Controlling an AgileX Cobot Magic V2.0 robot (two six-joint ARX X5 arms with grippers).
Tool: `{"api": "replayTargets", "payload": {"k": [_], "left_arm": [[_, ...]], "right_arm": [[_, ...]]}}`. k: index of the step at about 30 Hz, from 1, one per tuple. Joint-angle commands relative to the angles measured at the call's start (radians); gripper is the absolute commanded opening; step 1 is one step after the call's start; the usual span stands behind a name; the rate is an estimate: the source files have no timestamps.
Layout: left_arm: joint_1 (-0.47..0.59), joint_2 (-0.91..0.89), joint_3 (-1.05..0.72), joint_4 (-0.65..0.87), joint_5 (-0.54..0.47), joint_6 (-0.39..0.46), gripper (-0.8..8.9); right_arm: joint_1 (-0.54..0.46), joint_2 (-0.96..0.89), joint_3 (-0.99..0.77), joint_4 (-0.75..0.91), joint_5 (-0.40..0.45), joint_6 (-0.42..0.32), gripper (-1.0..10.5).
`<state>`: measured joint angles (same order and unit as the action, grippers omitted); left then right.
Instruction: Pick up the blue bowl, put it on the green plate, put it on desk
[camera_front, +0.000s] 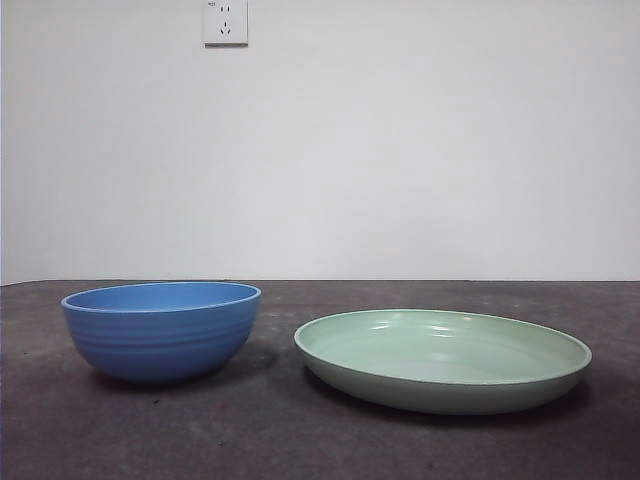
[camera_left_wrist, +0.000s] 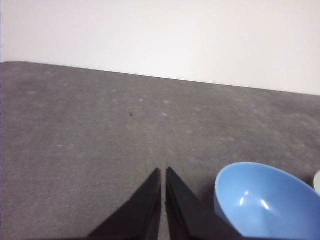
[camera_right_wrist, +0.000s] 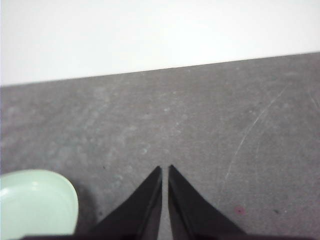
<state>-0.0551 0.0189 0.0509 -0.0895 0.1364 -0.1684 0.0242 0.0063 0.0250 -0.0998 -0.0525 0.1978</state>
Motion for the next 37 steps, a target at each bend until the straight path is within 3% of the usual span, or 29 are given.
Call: {"api": "replayTargets", "payload": {"k": [1, 8, 15, 23, 31, 37], "left_arm": [[-0.001, 0.024, 0.064, 0.019, -0.014, -0.044, 0.16], [-0.001, 0.195, 0.246, 0.096, -0.039, -0.083, 0.16], [-0.002, 0.436, 0.533, -0.010, -0.006, -0.079, 0.16], [-0.011, 0.715, 0.812, -0.172, 0.156, -0.045, 0.16], [-0.042, 0.929, 0.999, -0.367, 0.384, -0.015, 0.18], [-0.085, 0.989, 1.040, -0.485, 0.430, 0.021, 0.20]], "right_arm": [[0.000, 0.004, 0.049, 0.015, 0.008, 0.086, 0.2], [0.000, 0.071, 0.168, 0.014, 0.007, 0.162, 0.2], [0.000, 0.219, 0.330, 0.007, -0.042, 0.161, 0.2], [0.000, 0.479, 0.603, -0.185, -0.222, 0.146, 0.2], [0.064, 0.711, 0.820, -0.303, -0.391, 0.031, 0.2], [0.126, 0.833, 0.894, -0.335, -0.546, 0.018, 0.2]]}}
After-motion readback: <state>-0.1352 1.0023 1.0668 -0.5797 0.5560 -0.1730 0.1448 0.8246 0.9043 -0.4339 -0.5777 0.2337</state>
